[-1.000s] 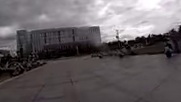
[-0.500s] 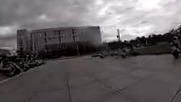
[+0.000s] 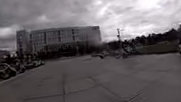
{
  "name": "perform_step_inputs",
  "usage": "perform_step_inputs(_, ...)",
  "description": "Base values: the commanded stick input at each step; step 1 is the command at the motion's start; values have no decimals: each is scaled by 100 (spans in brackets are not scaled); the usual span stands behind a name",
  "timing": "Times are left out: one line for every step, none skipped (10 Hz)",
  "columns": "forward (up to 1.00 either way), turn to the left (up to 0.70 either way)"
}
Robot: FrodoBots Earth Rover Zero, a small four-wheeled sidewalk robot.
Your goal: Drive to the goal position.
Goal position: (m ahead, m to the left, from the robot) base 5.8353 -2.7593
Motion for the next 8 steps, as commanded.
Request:
perform_step_inputs(70,0)
perform_step_inputs(70,0)
perform_step_inputs(70,0)
perform_step_inputs(70,0)
perform_step_inputs(70,0)
perform_step_inputs(70,0)
perform_step_inputs(70,0)
perform_step_inputs(70,0)
